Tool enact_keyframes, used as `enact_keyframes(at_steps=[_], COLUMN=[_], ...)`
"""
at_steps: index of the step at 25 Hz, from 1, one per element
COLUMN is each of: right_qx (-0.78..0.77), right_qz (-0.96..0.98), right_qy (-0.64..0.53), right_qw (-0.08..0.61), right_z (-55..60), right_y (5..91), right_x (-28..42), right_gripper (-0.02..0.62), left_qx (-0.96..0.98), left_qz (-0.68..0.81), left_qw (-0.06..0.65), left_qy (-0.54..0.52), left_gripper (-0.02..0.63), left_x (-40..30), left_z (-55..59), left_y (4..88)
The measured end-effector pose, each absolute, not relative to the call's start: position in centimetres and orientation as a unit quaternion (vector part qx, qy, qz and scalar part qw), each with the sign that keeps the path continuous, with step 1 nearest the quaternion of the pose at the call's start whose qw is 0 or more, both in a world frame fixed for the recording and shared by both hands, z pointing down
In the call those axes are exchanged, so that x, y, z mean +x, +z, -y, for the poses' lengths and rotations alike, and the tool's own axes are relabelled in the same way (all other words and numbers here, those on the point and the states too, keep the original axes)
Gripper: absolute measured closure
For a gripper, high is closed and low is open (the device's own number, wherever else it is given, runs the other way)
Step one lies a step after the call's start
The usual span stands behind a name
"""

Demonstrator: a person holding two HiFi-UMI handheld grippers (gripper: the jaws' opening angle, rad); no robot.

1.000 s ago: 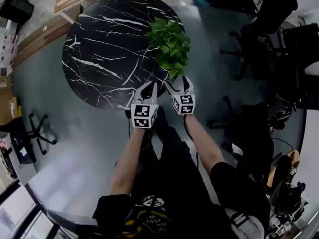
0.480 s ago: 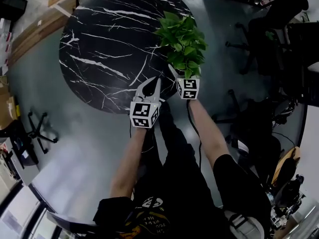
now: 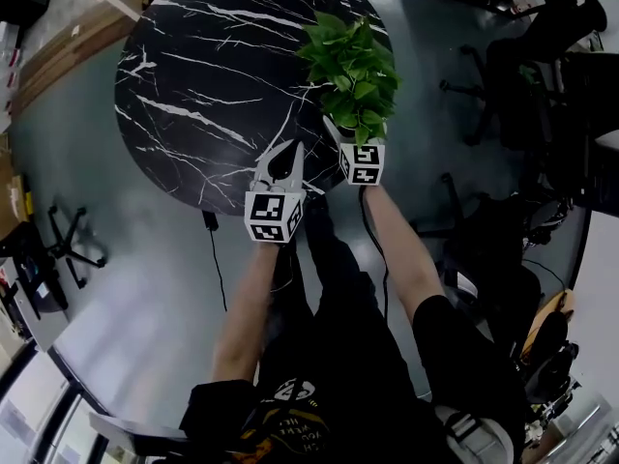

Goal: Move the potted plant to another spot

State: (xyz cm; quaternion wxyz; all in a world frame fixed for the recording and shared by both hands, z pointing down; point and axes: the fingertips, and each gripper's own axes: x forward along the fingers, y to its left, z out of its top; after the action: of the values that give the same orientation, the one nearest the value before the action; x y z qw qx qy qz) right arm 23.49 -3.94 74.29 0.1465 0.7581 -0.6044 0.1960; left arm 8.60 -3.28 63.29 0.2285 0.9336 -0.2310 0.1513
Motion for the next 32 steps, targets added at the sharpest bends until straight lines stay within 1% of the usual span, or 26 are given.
enact_keyframes(at_steps=[5, 9, 13, 18, 23, 28, 32], right_qx=[0.730, 0.694, 0.654, 0.590, 0.536, 0.508, 0.485], right_qz=[0.635, 0.672, 0.711, 0.764, 0.803, 0.821, 0.834], right_qy=[0.196, 0.193, 0.182, 0.171, 0.155, 0.146, 0.142], right_qw=[0.158, 0.173, 0.182, 0.197, 0.211, 0.213, 0.220], right_z=[6.7, 9.5, 13.1, 17.0, 20.1, 22.6, 24.2], right_y=[74.4, 74.1, 74.3, 74.6, 75.3, 75.0, 74.6], right_x=[20.1, 15.4, 8.9, -0.8, -9.7, -16.4, -20.7], right_gripper=[0.104, 0.105, 0.106, 0.105, 0.105, 0.106, 0.106], left_qx=[0.924, 0.908, 0.892, 0.851, 0.822, 0.804, 0.792], left_qz=[0.272, 0.320, 0.366, 0.449, 0.498, 0.529, 0.546], left_qw=[0.229, 0.235, 0.231, 0.239, 0.247, 0.247, 0.252], left_qy=[0.143, 0.135, 0.131, 0.128, 0.126, 0.113, 0.106], left_gripper=[0.603, 0.603, 0.603, 0.603, 0.603, 0.603, 0.603], left_x=[5.7, 1.7, -3.6, -10.8, -17.7, -24.0, -27.1], left_z=[5.1, 6.8, 9.1, 11.6, 13.1, 14.9, 15.9], left_y=[62.9, 62.3, 62.6, 63.8, 65.0, 64.8, 64.8])
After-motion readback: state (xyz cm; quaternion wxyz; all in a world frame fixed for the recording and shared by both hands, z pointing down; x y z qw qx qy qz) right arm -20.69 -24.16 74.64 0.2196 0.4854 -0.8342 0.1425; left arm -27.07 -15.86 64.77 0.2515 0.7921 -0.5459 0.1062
